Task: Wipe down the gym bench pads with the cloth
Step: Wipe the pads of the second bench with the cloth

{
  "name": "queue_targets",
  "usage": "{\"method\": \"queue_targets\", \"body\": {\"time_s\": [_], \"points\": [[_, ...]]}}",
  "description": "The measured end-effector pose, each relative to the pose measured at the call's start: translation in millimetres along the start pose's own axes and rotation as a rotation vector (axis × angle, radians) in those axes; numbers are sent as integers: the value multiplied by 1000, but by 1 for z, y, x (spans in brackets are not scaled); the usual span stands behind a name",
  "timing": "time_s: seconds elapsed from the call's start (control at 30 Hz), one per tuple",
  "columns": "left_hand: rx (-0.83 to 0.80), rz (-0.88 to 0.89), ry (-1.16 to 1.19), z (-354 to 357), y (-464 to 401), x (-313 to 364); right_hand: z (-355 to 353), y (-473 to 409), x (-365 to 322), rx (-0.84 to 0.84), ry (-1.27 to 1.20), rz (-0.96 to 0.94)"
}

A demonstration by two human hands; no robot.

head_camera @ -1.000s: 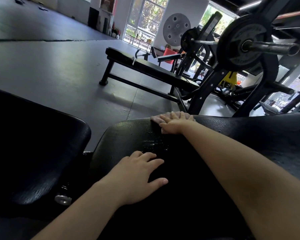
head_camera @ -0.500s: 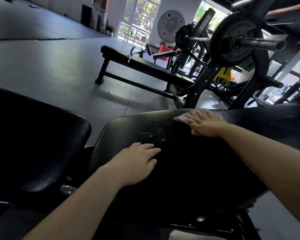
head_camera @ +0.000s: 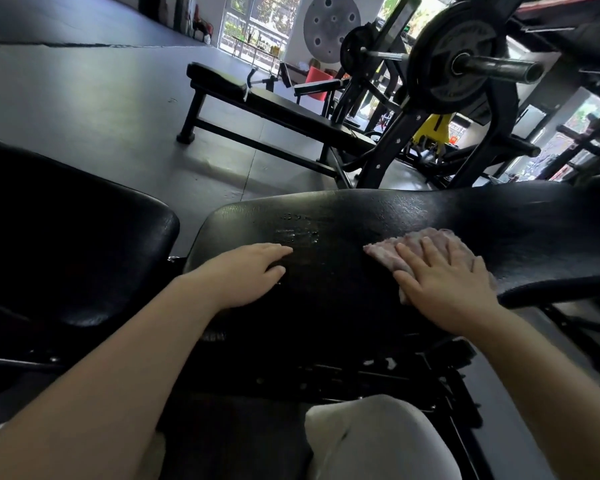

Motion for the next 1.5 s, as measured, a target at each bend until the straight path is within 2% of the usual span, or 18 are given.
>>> {"method": "queue_targets", "body": {"time_s": [0.17,0.4,0.67,0.73,0.83,0.93,1.0,1.07,1.2,1.27,1.4,1.5], "points": [[-15,-80,-48,-18,19,-12,3,27,-45,39,-19,70],[43,-256,-78,-44,50,-35,8,53,-123,31,-65,-17],[91,-337,-134,-45,65,-31,17,55,-219,-27,-138,-224],[111,-395,-149,-41,64,-36,16,52,-237,-41,-132,-292],[224,-526,-124,-36,58,-45,14,45,-249,-70,-140,-428],[302,-616,-41,-27,53,-39,15,31,-237,-131,-300,-566],[318,-605,57,-16,51,-25,11,27,-211,-57,-449,-575],[270,-573,97,-4,49,-9,10,29,-170,102,-441,-484],[116,-517,-131,17,40,1,14,37,-90,486,-358,-261],[59,-513,-194,27,39,1,18,36,-63,616,-323,-180],[44,-596,-145,29,37,-19,24,46,-30,681,-317,-31],[102,-757,-62,25,36,-45,34,50,-28,702,-358,4]]}}
Point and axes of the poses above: each hand's wrist, its own y-axis away from the middle knuckle, its own z-axis out of the palm, x = y × z, the point moved 1 cm from there along -y, towards the middle knuckle, and after that the axes turned 13 degrees about x, right-handed, at the moved point
